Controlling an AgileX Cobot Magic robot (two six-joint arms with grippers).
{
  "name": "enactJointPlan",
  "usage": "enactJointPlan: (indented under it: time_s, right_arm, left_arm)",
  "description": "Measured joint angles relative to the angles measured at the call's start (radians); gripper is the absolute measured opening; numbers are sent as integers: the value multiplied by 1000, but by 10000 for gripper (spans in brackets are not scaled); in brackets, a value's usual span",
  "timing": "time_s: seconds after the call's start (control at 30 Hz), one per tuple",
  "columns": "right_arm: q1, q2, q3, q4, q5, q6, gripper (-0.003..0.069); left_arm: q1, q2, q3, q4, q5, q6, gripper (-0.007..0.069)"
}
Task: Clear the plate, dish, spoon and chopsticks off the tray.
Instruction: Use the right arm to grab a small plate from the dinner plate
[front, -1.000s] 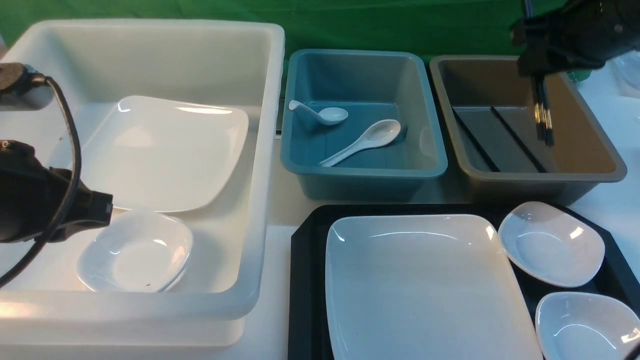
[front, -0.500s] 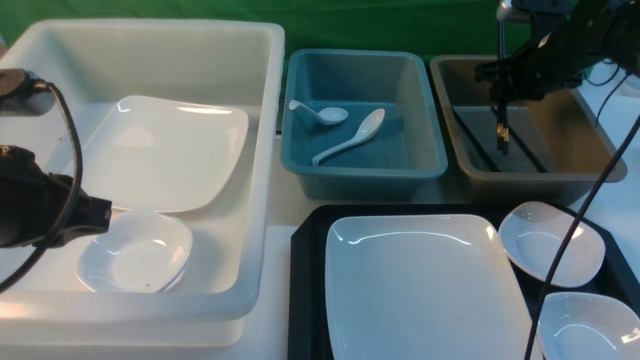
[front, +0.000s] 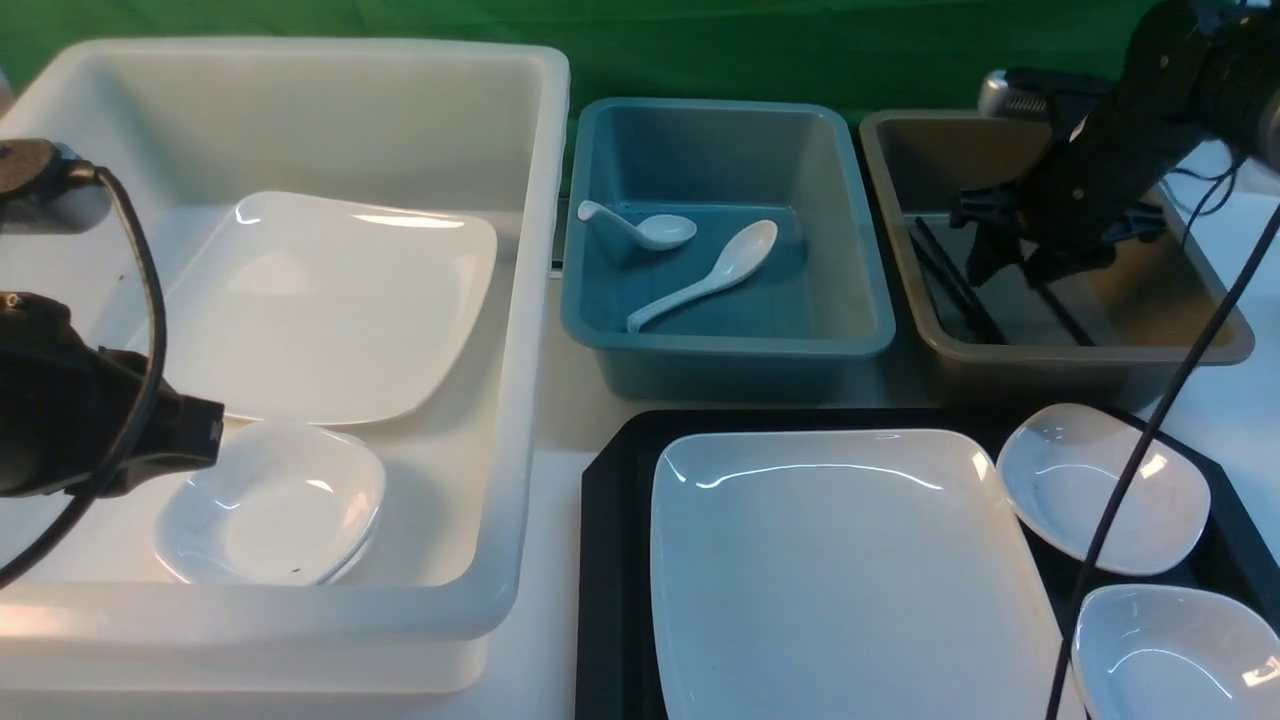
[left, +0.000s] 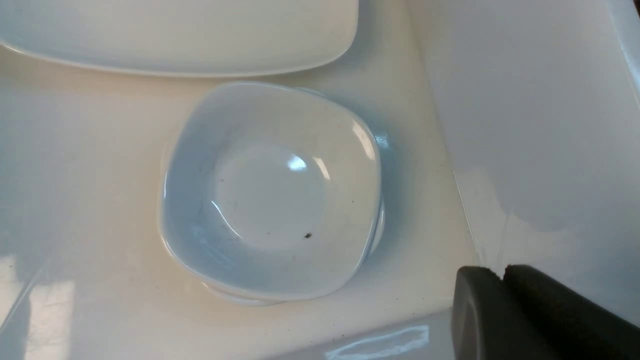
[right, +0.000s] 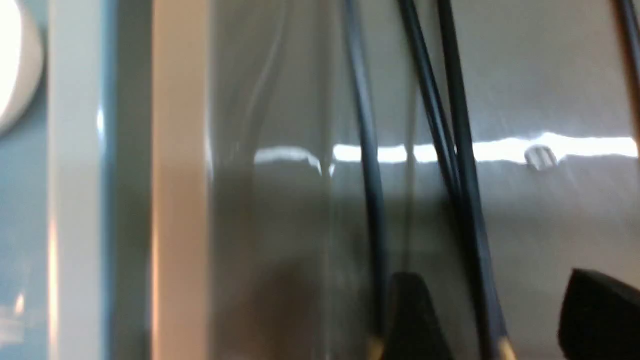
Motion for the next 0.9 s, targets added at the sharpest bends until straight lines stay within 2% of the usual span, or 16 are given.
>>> enactJointPlan:
  time_s: [0.07, 0.17, 0.2, 0.3, 0.4, 0.5, 0.6, 0.63, 0.73, 0.83, 0.9]
  right_arm:
    - [0, -55, -37, -13, 152, -39, 366]
    - [0, -178, -11, -17, 246, -84, 166]
    - [0, -188, -6, -17, 246, -85, 153]
    - [0, -363, 138, -17, 246, -92, 41]
    - [0, -519, 322, -17, 246, -96, 35]
    - [0, -632, 544, -18, 244, -99, 81]
    - [7, -730, 795, -15, 239, -100, 200]
    - [8, -730, 795, -15, 237, -100, 210]
    - [67, -826, 1035, -17, 150, -141, 395]
    - [152, -866, 1165, -17, 56, -174, 498]
    - [187, -867, 1202, -23, 7, -183, 528]
  left_arm:
    - [0, 0, 0, 0, 0, 0, 36]
    - [0, 0, 0, 0, 0, 13, 36]
    - [0, 0, 0, 0, 0, 14, 36]
    - [0, 0, 1, 3, 1, 19, 36]
    - [0, 0, 1, 3, 1, 20, 36]
    - [0, 0, 1, 0, 1, 21, 36]
    - [0, 0, 1, 0, 1, 21, 36]
    - [0, 0, 1, 0, 1, 21, 36]
    - [0, 0, 1, -1, -4, 22, 36]
    - [0, 0, 1, -3, -23, 23, 36]
    - [0, 0, 1, -3, -32, 23, 36]
